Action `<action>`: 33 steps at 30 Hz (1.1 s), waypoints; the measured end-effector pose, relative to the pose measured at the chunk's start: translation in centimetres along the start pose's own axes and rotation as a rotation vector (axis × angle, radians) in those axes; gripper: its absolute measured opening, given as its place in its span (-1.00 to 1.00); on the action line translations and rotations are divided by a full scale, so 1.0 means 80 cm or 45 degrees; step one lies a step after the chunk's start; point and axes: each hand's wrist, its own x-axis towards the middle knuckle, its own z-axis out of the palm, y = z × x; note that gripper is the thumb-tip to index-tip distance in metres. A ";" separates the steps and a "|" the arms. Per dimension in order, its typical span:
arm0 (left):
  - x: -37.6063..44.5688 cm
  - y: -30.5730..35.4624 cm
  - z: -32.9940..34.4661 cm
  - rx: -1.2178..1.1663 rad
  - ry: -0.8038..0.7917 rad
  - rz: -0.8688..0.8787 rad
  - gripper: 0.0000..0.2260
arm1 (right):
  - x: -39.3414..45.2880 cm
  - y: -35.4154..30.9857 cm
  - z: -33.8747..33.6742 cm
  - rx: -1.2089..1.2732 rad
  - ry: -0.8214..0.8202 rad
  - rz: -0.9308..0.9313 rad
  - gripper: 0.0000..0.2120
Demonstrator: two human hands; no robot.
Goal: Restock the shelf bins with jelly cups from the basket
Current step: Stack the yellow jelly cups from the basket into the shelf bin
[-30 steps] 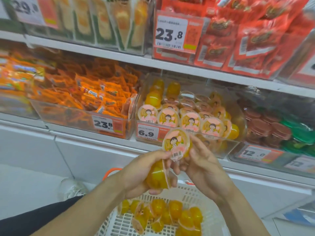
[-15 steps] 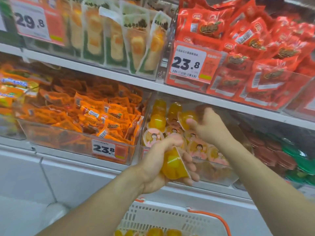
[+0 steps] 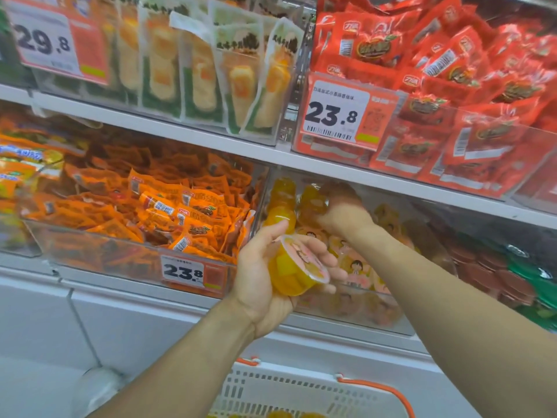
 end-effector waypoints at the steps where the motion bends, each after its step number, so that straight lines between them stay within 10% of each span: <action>1: 0.001 0.001 0.001 -0.005 0.002 0.025 -0.52 | -0.007 0.001 -0.005 0.054 0.069 -0.003 -0.75; 9: 0.006 0.008 0.011 0.098 0.242 0.233 -0.57 | -0.136 -0.012 -0.048 1.265 0.059 -0.067 -0.98; 16: 0.008 -0.004 0.019 0.523 0.288 -0.313 -0.62 | -0.187 0.011 -0.050 1.397 -0.455 -0.299 -0.63; 25: 0.010 -0.038 0.015 0.795 0.399 0.100 -0.65 | -0.201 0.015 -0.047 1.662 -0.175 0.246 -0.69; 33: 0.011 -0.041 0.014 1.055 0.161 0.452 -0.64 | -0.185 0.020 -0.060 2.136 -0.553 0.348 -0.63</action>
